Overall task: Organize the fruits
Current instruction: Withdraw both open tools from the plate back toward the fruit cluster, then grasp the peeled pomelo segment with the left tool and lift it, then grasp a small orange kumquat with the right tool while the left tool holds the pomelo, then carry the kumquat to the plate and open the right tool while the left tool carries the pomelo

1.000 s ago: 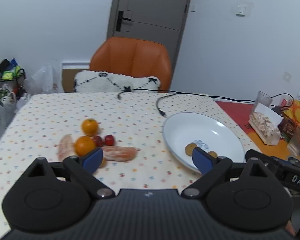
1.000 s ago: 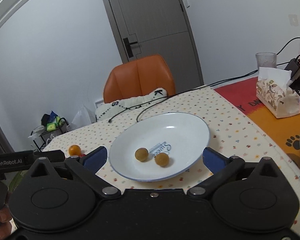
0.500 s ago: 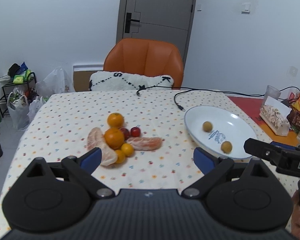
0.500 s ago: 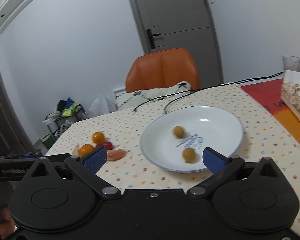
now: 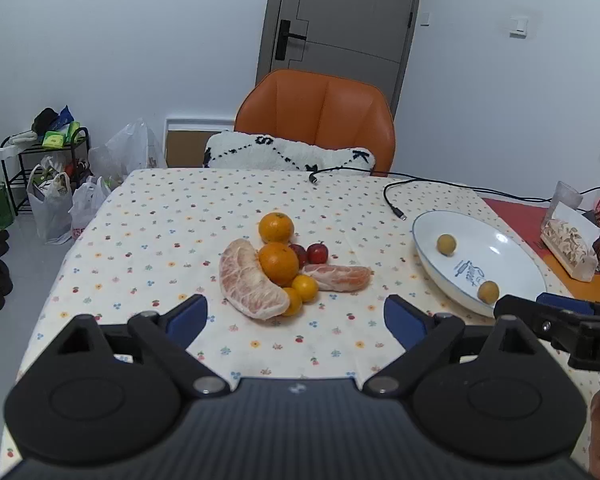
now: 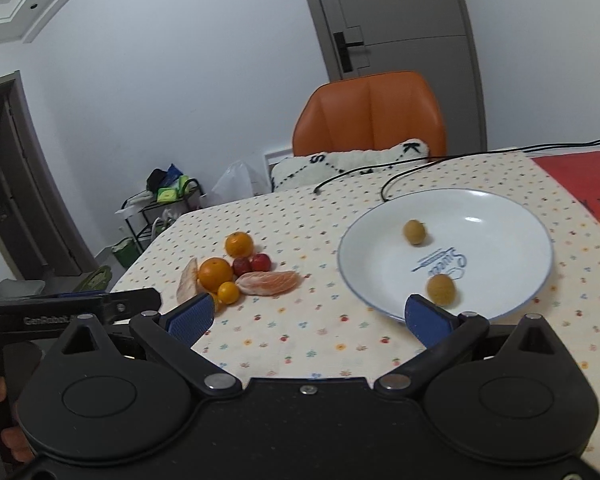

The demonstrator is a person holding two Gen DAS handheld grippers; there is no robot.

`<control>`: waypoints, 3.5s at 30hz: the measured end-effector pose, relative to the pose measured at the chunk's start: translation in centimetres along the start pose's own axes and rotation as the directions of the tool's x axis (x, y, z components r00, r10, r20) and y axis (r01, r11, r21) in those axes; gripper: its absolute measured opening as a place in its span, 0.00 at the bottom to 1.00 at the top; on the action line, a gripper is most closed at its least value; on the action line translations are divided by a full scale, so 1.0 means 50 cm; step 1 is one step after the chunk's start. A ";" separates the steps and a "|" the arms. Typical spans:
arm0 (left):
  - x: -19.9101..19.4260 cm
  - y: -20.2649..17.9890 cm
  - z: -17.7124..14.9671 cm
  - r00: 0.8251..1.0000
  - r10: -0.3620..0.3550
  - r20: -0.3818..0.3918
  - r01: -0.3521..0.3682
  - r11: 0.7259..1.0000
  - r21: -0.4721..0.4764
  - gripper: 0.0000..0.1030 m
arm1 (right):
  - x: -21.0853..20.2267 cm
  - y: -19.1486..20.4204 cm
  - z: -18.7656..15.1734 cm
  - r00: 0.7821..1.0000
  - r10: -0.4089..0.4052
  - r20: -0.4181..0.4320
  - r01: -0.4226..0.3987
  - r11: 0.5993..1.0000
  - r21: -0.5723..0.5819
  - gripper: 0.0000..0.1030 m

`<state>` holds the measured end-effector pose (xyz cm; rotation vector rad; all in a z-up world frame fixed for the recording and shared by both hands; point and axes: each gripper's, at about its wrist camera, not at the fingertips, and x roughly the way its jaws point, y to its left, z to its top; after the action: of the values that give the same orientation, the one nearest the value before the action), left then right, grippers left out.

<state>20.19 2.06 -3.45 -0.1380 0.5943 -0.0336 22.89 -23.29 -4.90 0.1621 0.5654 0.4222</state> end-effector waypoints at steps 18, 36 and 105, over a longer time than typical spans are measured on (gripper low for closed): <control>0.113 0.034 -0.009 0.999 0.040 -0.025 -0.041 0.999 -0.028 0.62 | 0.095 0.033 -0.001 0.994 0.066 -0.091 -0.066 0.998 -0.004 0.72; 0.176 0.066 -0.004 0.999 0.023 -0.024 -0.025 0.993 -0.117 0.56 | 0.155 0.065 0.007 0.993 0.050 -0.105 -0.052 0.998 -0.017 0.72; 0.082 0.005 0.014 0.994 -0.110 0.021 0.112 0.991 -0.073 0.13 | 0.123 0.011 0.021 0.997 0.055 -0.060 -0.050 0.996 0.075 0.20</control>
<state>23.98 2.08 -5.19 -0.2429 0.5704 -0.1183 27.95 -20.18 -6.84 0.2355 0.6396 0.4587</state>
